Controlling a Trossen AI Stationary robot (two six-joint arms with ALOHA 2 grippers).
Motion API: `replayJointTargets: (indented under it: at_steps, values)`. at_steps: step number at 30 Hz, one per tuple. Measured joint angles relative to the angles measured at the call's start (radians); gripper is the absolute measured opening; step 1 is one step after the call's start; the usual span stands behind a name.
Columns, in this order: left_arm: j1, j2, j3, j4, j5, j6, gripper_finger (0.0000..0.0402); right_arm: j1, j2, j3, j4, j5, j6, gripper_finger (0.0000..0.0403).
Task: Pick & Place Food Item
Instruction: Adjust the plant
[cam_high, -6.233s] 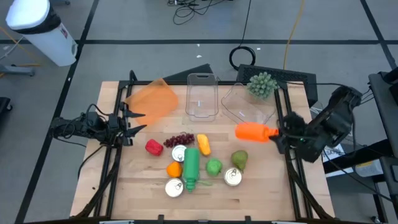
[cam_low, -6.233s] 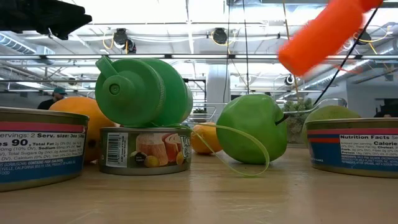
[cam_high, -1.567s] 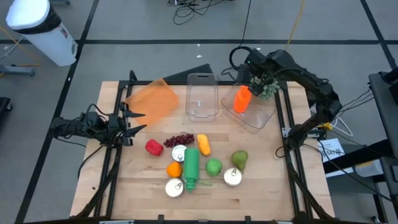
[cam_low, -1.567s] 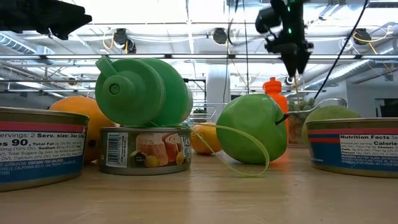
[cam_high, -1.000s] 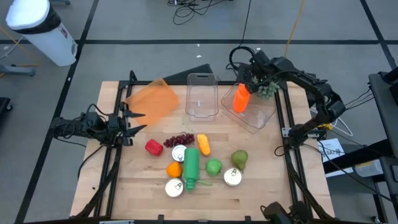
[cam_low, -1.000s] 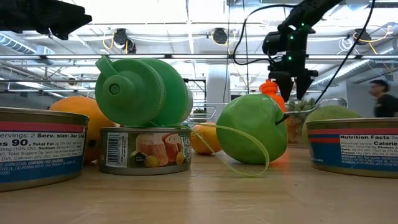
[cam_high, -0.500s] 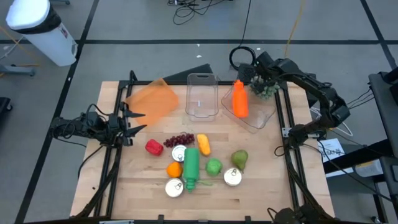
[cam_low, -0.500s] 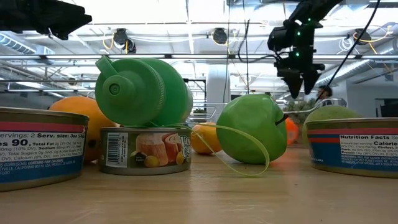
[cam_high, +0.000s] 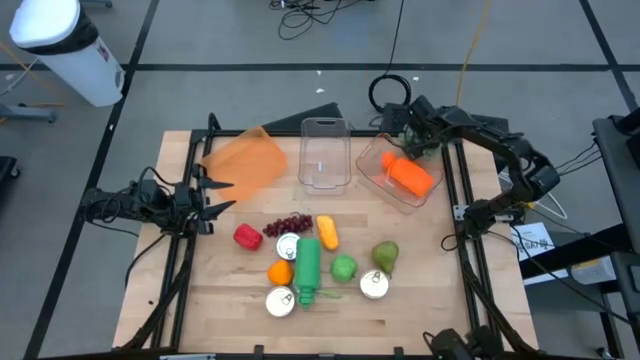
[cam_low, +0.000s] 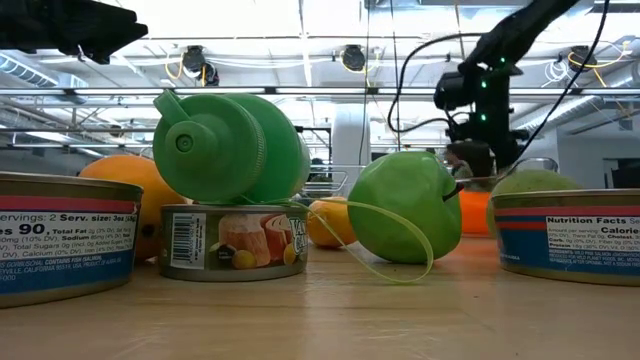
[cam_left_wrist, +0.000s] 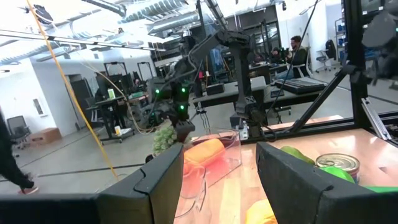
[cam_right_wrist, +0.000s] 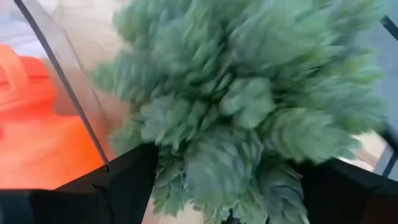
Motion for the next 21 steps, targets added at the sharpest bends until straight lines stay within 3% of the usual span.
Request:
replayJointTargets:
  at_steps: [5, 13, 21]
  values:
    - [0.0, 0.0, 0.0, 0.0, 0.0, 0.0, 0.0214, 0.001, -0.002, -0.026, -0.004, 0.0, 0.002, 0.0249]
    - [0.0, 0.0, 0.0, 0.0, 0.0, 0.0, 0.0214, 0.001, -0.03, -0.027, 0.012, 0.017, -0.004, 0.0033]
    - [0.0, 0.0, 0.0, 0.0, 0.0, 0.0, 0.0214, -0.008, -0.149, -0.04, 0.094, -0.034, 0.045, 0.0033]
